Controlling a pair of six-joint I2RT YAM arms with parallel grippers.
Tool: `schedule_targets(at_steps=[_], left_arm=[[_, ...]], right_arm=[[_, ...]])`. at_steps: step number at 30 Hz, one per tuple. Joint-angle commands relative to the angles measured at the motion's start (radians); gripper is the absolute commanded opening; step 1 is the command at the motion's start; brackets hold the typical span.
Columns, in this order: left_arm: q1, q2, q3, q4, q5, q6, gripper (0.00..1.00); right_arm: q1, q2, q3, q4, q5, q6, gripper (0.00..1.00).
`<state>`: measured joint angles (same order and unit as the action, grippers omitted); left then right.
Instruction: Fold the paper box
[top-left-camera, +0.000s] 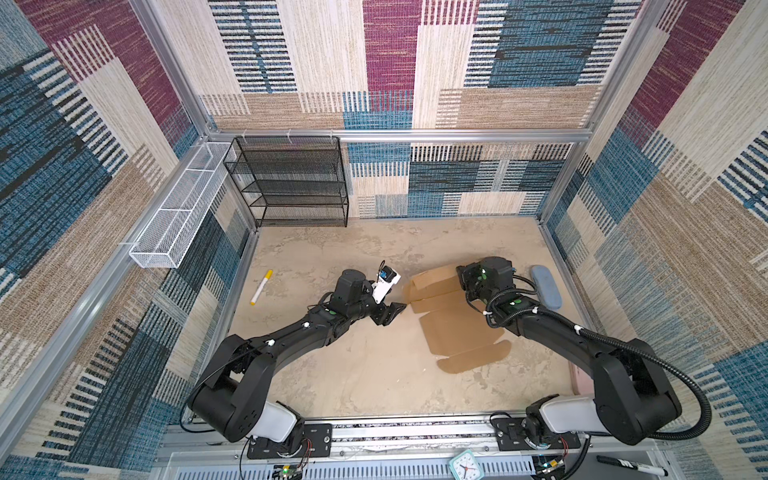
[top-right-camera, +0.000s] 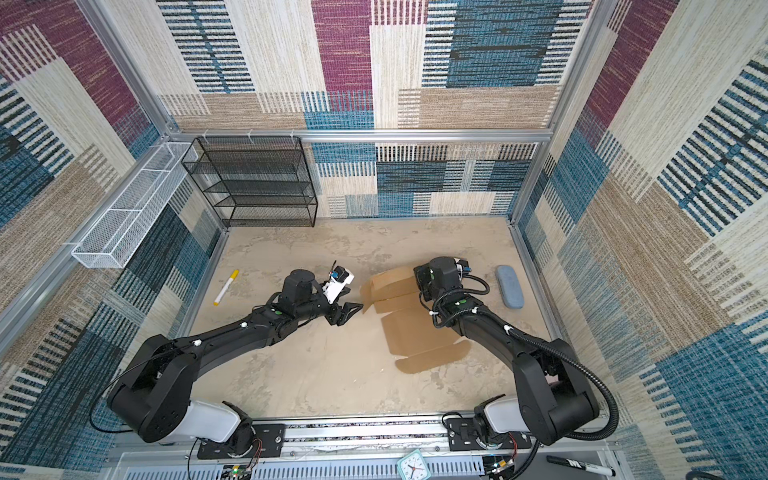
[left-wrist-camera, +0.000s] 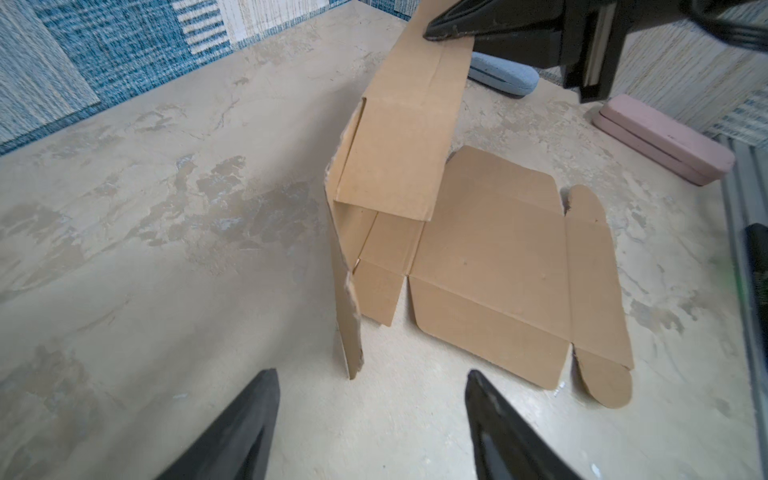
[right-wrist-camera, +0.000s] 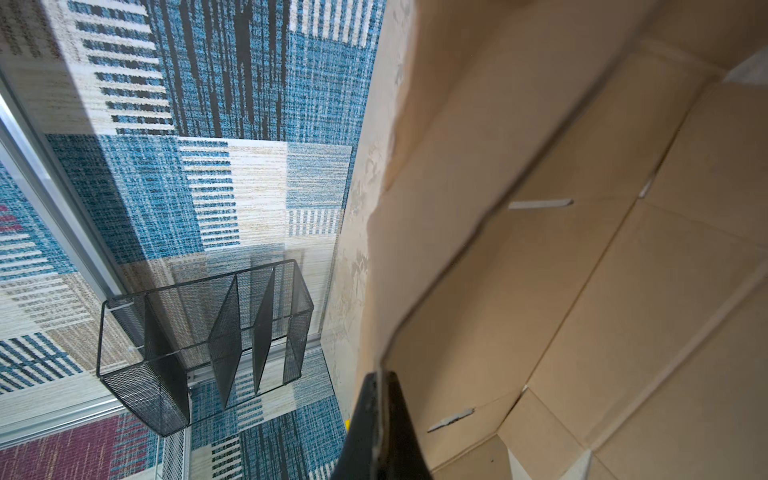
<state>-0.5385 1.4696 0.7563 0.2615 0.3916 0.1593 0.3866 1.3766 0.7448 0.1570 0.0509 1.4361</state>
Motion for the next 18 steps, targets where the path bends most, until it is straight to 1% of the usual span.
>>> schedule_targets(at_steps=[1, 3, 6, 8, 11, 18], left_arm=[[0.006, -0.014, -0.024, 0.119, -0.102, 0.086, 0.74], [0.021, -0.034, -0.045, 0.15, -0.136, 0.114, 0.74], [0.052, -0.046, -0.048, 0.161, -0.146, 0.117, 0.75], [0.064, -0.04, -0.044, 0.172, -0.168, 0.122, 0.75], [0.066, -0.005, -0.026, 0.186, -0.232, 0.13, 0.75], [0.062, 0.061, 0.002, 0.21, -0.182, 0.071, 0.74]], right_arm=[[0.003, -0.007, -0.028, -0.112, -0.042, -0.016, 0.0], [0.003, -0.015, -0.038, -0.106, -0.051, -0.024, 0.0], [0.003, -0.02, -0.052, -0.096, -0.062, -0.032, 0.0], [0.003, -0.026, -0.063, -0.084, -0.072, -0.038, 0.0], [0.004, -0.035, -0.075, -0.075, -0.077, -0.05, 0.0], [0.003, -0.037, -0.08, -0.071, -0.085, -0.072, 0.0]])
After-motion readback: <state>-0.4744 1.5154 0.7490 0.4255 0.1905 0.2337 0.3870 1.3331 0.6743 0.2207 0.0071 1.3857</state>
